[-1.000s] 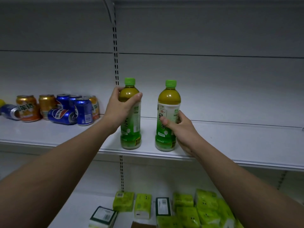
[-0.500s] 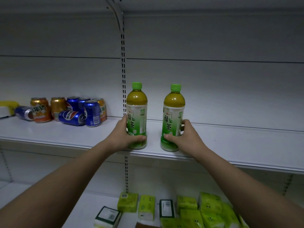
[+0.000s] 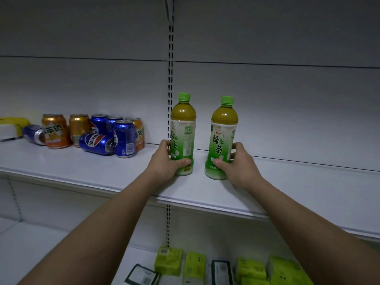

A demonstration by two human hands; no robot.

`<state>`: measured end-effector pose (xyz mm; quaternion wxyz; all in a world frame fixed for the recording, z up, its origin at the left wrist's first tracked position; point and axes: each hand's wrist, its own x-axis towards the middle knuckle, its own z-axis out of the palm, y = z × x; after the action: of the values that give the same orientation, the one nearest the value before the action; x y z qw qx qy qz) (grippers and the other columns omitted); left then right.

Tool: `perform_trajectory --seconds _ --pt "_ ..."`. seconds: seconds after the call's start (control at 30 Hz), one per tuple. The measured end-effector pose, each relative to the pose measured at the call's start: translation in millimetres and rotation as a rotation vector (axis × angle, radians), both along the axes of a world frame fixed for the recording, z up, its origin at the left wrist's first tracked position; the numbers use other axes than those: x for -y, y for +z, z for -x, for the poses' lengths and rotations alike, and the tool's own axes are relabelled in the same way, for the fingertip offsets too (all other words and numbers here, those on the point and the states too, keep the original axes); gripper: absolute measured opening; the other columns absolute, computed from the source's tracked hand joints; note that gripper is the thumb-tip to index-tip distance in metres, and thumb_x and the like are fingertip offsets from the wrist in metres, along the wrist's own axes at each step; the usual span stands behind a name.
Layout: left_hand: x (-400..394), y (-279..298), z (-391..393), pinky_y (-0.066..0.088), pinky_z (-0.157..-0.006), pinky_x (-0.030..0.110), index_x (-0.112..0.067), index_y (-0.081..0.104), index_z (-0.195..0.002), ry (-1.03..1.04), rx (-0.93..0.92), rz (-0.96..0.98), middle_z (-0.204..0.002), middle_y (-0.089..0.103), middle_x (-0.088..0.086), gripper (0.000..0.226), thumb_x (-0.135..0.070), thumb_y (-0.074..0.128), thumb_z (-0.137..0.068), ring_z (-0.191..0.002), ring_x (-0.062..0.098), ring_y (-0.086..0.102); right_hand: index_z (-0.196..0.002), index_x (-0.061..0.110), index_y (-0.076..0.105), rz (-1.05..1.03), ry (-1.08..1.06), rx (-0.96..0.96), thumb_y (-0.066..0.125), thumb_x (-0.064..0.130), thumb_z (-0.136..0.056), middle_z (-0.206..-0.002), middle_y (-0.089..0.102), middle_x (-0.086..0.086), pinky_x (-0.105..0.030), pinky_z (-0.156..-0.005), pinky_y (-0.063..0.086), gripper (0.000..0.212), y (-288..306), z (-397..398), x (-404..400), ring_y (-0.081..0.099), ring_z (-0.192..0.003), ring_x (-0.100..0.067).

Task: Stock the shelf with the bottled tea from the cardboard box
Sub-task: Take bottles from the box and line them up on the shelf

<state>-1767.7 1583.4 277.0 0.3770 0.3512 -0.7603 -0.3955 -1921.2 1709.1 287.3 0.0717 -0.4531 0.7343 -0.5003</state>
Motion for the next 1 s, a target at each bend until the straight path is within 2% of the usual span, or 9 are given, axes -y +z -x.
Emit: perform_trajectory --seconds 0.13,0.4,0.47,0.6,0.7,0.77,0.9,1.0 --pt "29 -6 18 0.046 -0.088 0.025 -0.014 0.041 -0.132 0.097 -0.024 0.025 -0.126 0.060 0.004 0.068 -0.024 0.079 -0.077 -0.096 0.013 0.055 -0.129 0.013 0.043 0.001 0.024 -0.010 0.070 0.025 -0.086 -0.128 0.061 -0.006 -0.025 -0.078 0.044 0.052 -3 8 41 0.054 -0.093 -0.014" --pt "81 -7 53 0.050 -0.097 0.040 -0.015 0.048 -0.127 0.231 -0.023 0.045 -0.122 0.065 0.006 0.064 -0.025 0.081 -0.073 -0.108 0.024 0.063 -0.128 0.013 0.044 0.007 0.040 -0.003 0.069 0.022 -0.087 -0.128 0.060 -0.004 -0.025 -0.082 0.042 0.048 -6 22 115 0.055 -0.098 -0.016" --pt "85 -10 58 0.050 -0.097 0.040 -0.016 0.048 -0.129 0.241 -0.039 0.059 -0.124 0.065 0.005 0.063 -0.025 0.080 -0.075 -0.109 0.024 0.063 -0.128 0.014 0.044 0.023 0.038 0.017 0.067 0.022 -0.088 -0.128 0.061 -0.004 -0.026 -0.084 0.043 0.047 -9 24 126 0.058 -0.105 -0.019" --pt "93 -19 57 0.047 -0.093 0.028 -0.012 0.050 -0.128 0.200 -0.023 0.054 -0.126 0.061 0.004 0.062 -0.024 0.079 -0.075 -0.112 0.022 0.060 -0.132 0.017 0.044 0.087 0.042 0.087 0.067 0.020 -0.088 -0.129 0.060 -0.001 -0.026 -0.089 0.045 0.050 -16 28 134 0.053 -0.101 -0.010" --pt "97 -23 58 0.050 -0.096 0.036 -0.014 0.052 -0.122 0.200 0.053 0.105 -0.122 0.059 0.006 0.069 -0.026 0.086 -0.064 -0.111 0.024 0.058 -0.133 0.017 0.043 0.109 0.053 0.085 0.067 0.019 -0.088 -0.128 0.059 0.001 -0.024 -0.089 0.044 0.051 -19 32 137 0.052 -0.101 -0.009" --pt "96 -23 60 0.049 -0.095 0.035 -0.014 0.052 -0.122 0.215 0.079 0.128 -0.121 0.058 0.006 0.070 -0.028 0.087 -0.063 -0.110 0.023 0.057 -0.132 0.017 0.043 0.122 0.033 0.059 0.067 0.020 -0.088 -0.127 0.057 0.001 -0.024 -0.088 0.044 0.050 -21 34 140 0.053 -0.103 -0.010" --pt "96 -22 59 0.048 -0.088 0.032 -0.017 0.051 -0.122 0.252 0.074 0.137 -0.122 0.062 0.001 0.069 -0.031 0.087 -0.064 -0.108 0.022 0.060 -0.129 0.018 0.045 0.126 -0.002 0.022 0.070 0.024 -0.085 -0.129 0.054 -0.005 -0.035 -0.098 0.049 0.051 -26 39 147 0.057 -0.113 -0.019" --pt "93 -20 58 0.047 -0.086 0.031 -0.019 0.049 -0.123 0.263 0.075 0.137 -0.123 0.063 -0.001 0.070 -0.032 0.087 -0.064 -0.108 0.021 0.061 -0.129 0.020 0.045 0.128 0.010 0.032 0.070 0.024 -0.085 -0.128 0.054 -0.004 -0.038 -0.099 0.049 0.051 -27 41 148 0.057 -0.114 -0.019"
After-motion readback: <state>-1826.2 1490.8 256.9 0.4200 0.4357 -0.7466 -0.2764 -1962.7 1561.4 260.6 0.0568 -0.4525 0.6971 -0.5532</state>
